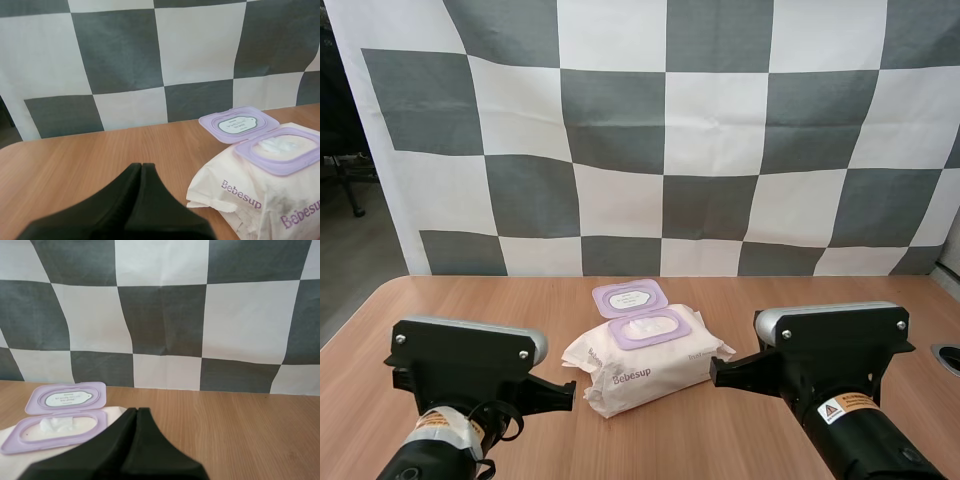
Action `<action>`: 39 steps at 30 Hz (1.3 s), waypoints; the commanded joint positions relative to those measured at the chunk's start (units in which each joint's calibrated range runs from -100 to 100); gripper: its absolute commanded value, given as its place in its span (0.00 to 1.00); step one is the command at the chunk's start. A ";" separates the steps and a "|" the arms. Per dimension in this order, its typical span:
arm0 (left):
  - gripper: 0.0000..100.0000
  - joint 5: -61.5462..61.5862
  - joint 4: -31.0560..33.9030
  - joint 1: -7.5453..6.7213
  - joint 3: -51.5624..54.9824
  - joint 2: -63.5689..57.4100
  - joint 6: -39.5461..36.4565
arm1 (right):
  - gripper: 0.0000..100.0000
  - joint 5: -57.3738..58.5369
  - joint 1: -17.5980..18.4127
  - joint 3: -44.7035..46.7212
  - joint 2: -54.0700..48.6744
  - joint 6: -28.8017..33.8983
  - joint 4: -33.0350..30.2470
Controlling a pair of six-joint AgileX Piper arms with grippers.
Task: Open the wet wipes lid
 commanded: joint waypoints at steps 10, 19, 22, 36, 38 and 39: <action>0.00 0.19 0.14 -0.01 0.00 0.00 -1.63 | 0.00 11.55 0.00 0.00 -0.03 0.04 -0.25; 0.00 0.19 0.14 -0.01 0.00 0.00 -1.63 | 0.00 11.55 0.00 0.00 -0.03 0.04 -0.14; 0.00 0.19 0.14 -0.01 0.00 0.00 -1.63 | 0.00 11.55 0.00 0.00 -0.03 0.04 -0.14; 0.00 0.19 0.47 -1.42 0.00 0.00 -1.63 | 0.00 13.27 0.00 0.00 -3.02 -1.12 -8.73; 0.00 0.19 0.47 -1.42 0.00 0.00 -1.63 | 0.00 13.27 0.00 0.00 -3.14 -1.12 -8.73; 0.00 0.19 0.47 -1.42 0.00 0.00 -1.63 | 0.00 13.27 0.00 0.00 -3.14 -1.12 -8.73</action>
